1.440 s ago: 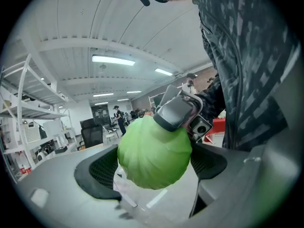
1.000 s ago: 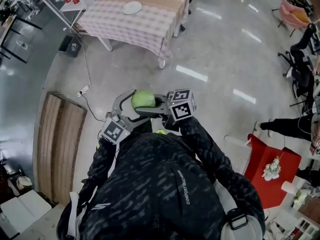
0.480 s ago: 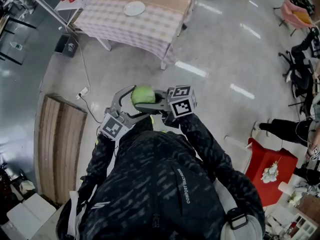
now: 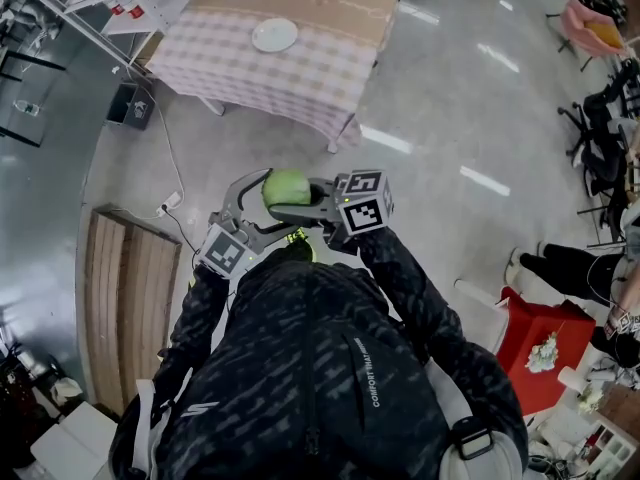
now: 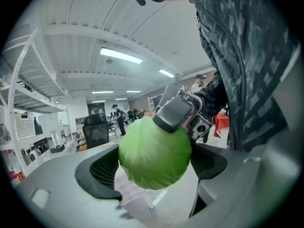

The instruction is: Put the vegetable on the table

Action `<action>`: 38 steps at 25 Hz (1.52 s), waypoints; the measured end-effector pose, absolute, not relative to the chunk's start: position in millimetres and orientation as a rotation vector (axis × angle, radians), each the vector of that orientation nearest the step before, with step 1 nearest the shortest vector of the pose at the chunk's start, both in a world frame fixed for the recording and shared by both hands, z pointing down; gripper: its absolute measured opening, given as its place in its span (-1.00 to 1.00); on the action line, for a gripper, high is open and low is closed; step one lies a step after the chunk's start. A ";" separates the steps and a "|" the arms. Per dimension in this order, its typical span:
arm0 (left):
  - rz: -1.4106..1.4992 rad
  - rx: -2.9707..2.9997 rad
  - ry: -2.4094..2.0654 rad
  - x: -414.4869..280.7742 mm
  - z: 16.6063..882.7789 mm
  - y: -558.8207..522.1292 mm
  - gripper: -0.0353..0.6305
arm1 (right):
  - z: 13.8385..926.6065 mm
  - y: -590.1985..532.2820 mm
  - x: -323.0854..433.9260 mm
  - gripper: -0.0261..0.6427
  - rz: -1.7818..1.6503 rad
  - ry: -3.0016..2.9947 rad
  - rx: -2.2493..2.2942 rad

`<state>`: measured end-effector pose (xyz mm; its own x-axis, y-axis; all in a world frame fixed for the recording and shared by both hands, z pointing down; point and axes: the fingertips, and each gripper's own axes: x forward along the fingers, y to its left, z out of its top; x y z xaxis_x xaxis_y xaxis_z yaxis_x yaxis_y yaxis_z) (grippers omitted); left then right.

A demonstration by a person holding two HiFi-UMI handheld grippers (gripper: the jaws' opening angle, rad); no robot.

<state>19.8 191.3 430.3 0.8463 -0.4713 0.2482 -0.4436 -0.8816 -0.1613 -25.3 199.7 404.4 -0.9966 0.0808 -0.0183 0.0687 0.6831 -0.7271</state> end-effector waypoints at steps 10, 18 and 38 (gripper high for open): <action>-0.445 -2.935 0.696 -11.7 436.3 139.9 0.46 | 409.4 146.9 -56.8 -0.51 1.258 -2.870 -0.090; -0.410 -2.925 0.691 -39.0 439.0 110.1 0.46 | 413.7 117.7 -85.0 -0.51 1.223 -2.868 -0.061; -0.452 -2.906 0.735 -55.5 444.0 31.6 0.46 | 418.0 40.2 -101.3 -0.51 1.196 -2.850 -0.087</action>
